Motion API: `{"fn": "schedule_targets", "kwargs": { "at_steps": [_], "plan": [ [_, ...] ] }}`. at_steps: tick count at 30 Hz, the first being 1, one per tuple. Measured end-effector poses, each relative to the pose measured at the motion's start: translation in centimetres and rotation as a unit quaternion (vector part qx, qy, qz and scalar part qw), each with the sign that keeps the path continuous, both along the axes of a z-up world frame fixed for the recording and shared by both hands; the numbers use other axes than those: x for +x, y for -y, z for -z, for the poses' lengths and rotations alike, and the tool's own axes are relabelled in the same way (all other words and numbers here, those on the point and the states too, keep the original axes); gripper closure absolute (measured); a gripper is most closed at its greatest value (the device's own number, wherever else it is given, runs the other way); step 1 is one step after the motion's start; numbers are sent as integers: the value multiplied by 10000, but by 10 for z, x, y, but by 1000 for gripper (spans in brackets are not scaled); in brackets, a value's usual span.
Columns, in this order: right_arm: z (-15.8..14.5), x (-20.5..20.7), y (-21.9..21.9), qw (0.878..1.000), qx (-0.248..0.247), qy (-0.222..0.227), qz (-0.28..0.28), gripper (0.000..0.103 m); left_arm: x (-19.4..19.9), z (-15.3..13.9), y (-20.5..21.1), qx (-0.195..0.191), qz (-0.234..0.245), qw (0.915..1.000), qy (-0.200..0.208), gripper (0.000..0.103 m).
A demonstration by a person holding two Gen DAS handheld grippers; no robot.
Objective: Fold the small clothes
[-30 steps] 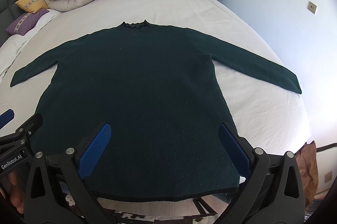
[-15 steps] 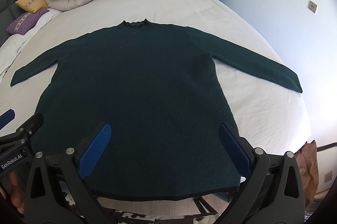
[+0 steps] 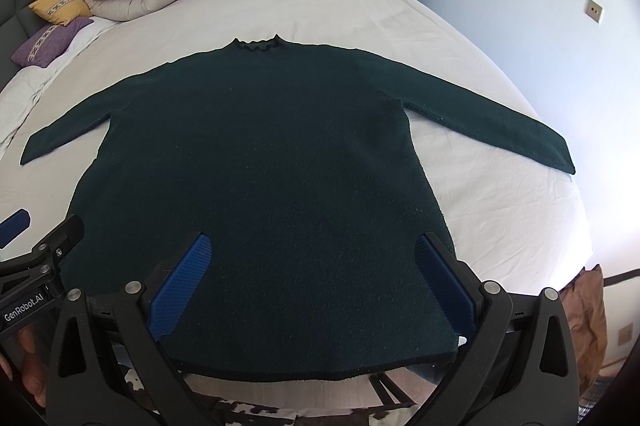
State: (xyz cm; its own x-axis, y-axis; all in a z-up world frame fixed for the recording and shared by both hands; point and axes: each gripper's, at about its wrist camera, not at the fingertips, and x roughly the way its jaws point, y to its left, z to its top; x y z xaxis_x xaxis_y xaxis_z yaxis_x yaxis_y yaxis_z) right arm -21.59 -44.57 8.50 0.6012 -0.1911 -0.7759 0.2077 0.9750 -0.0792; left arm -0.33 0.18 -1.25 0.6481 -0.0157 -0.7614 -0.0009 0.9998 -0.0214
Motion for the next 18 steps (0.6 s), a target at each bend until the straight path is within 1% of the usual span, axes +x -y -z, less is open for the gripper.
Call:
{"fn": "schedule_targets", "kwargs": {
  "at_steps": [18],
  "plan": [
    [0, -1, 0, 10000, 16, -22, -14, 0, 0, 1, 1, -11, -1, 10000, -17, 0]
  ]
}}
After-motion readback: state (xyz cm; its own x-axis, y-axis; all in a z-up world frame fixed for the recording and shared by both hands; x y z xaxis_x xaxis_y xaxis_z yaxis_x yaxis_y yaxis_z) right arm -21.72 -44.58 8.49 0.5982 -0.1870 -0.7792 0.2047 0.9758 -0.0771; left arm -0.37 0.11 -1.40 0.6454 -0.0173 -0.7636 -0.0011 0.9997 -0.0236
